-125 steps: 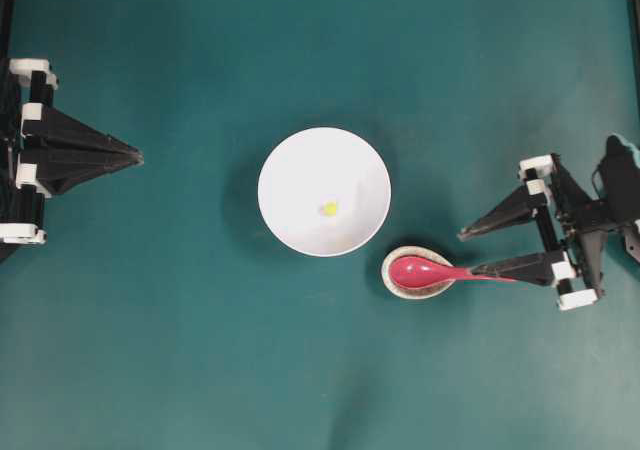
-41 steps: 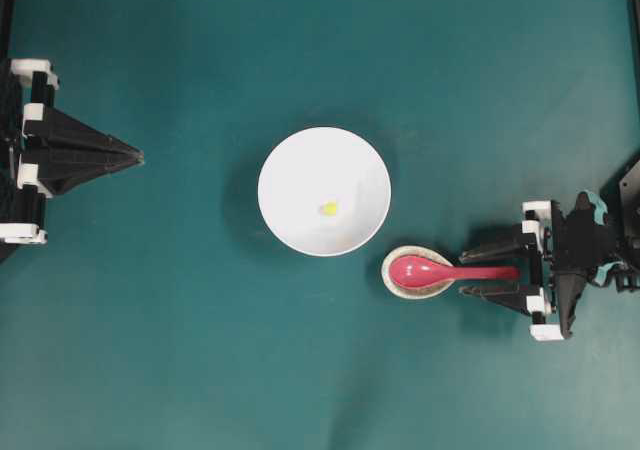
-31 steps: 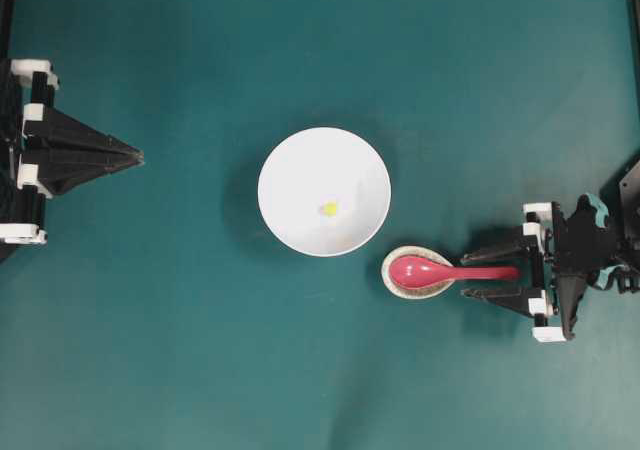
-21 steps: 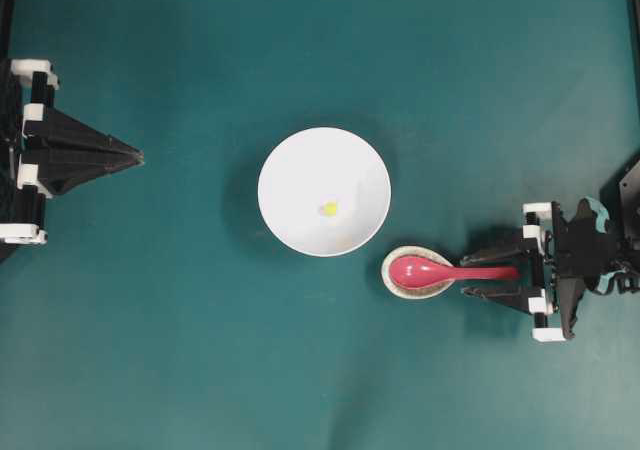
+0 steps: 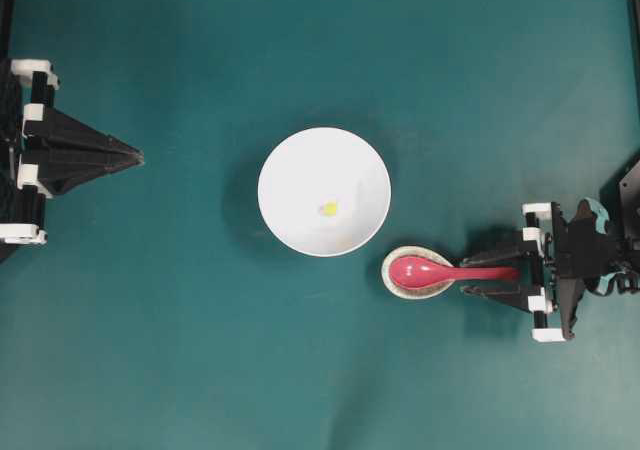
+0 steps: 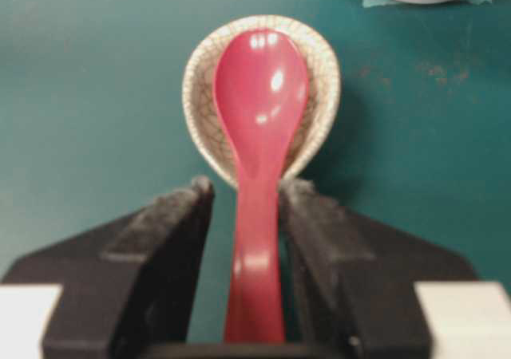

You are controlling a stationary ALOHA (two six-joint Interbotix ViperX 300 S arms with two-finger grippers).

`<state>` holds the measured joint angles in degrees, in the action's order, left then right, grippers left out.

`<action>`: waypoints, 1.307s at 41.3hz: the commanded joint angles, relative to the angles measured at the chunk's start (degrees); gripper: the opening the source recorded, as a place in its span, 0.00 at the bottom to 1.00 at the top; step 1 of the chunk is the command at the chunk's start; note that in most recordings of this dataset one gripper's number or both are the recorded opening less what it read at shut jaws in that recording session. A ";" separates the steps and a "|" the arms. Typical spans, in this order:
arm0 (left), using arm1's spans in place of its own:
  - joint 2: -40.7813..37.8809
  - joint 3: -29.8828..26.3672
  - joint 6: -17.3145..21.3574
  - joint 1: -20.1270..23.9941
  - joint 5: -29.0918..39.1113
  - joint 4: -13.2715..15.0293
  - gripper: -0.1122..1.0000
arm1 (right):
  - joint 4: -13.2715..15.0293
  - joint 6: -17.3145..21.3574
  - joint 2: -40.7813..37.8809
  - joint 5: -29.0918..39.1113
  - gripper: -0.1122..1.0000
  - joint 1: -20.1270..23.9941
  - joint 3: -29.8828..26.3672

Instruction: Scoop the yellow hexagonal prism block from the bowl with a spoon using the right arm.

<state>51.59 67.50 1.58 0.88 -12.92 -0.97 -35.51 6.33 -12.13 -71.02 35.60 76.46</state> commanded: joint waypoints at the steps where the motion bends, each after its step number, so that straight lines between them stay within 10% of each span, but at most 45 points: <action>1: -0.44 -1.49 -0.09 -0.09 -0.62 -0.09 0.10 | -0.18 -0.09 0.70 -0.62 0.51 0.26 -0.18; 39: -0.09 -1.58 0.09 -0.09 -1.67 -0.09 0.10 | -0.26 -0.97 7.65 -1.14 0.32 -1.85 1.85; 54: 0.18 -1.58 0.26 -0.09 -2.37 -0.09 0.10 | -0.26 -13.01 24.26 10.99 0.32 -8.79 0.62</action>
<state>51.86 67.50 1.76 0.88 -14.68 -0.88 -35.68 -4.48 7.91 -64.16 28.56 78.57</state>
